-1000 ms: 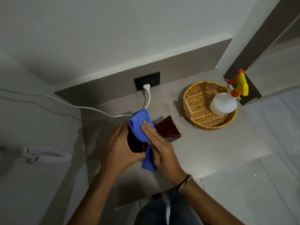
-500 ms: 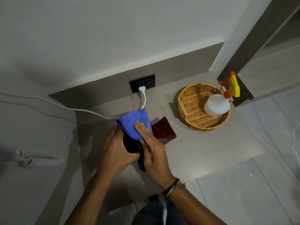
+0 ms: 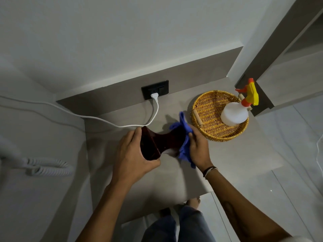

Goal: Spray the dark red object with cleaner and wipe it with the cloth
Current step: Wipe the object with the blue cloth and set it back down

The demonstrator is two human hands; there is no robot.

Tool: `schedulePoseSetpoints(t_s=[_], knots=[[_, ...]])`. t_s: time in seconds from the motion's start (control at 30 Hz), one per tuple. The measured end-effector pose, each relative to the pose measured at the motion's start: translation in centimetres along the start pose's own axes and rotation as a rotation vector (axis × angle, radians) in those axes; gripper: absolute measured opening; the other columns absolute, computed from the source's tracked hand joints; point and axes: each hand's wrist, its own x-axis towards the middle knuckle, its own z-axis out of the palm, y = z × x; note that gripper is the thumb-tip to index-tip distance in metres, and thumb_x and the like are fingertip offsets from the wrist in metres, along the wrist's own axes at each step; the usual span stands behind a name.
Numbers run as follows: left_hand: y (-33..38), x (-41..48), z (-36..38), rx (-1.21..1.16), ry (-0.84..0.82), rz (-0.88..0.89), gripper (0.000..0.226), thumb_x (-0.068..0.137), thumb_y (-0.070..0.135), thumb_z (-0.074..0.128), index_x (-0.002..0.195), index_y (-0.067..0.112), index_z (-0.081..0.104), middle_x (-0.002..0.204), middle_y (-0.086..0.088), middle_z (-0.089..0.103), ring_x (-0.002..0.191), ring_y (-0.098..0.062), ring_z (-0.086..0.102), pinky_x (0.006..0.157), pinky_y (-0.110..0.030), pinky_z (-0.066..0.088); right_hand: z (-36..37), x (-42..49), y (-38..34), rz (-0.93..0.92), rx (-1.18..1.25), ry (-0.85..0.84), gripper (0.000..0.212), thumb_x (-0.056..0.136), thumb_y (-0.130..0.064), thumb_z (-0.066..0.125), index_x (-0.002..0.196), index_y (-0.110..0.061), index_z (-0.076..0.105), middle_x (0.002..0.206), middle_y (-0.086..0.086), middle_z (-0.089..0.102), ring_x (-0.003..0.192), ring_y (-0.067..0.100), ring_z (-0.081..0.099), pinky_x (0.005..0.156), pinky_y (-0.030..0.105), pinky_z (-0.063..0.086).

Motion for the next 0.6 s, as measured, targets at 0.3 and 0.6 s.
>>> schedulePoseSetpoints(t_s=[0.3, 0.6], knots=[[0.4, 1.9, -0.5, -0.196, 0.099, -0.362, 0.069, 0.060, 0.076, 0.069, 0.114, 0.034, 0.063, 0.104, 0.010, 0.072, 0.097, -0.017, 0.071, 0.067, -0.026, 0.048, -1.4, -0.3, 0.5, 0.585, 0.795, -0.007, 0.033, 0.112, -0.005, 0.038, 0.131, -0.010, 0.065, 0.133, 0.024, 0.068, 0.104, 0.035, 0.073, 0.085, 0.043, 0.067], [-1.5, 2.1, -2.1, -0.213, -0.228, -0.370, 0.131, 0.063, 0.106, 0.053, 0.168, 0.040, 0.010, 0.174, -0.004, 0.032, 0.155, -0.029, 0.040, 0.121, -0.055, 0.041, -0.4, 1.0, -1.2, 0.633, 0.762, -0.060, 0.030, 0.112, -0.007, 0.039, 0.123, -0.008, 0.067, 0.109, 0.019, 0.075, 0.079, 0.029, 0.074, 0.064, 0.037, 0.068]])
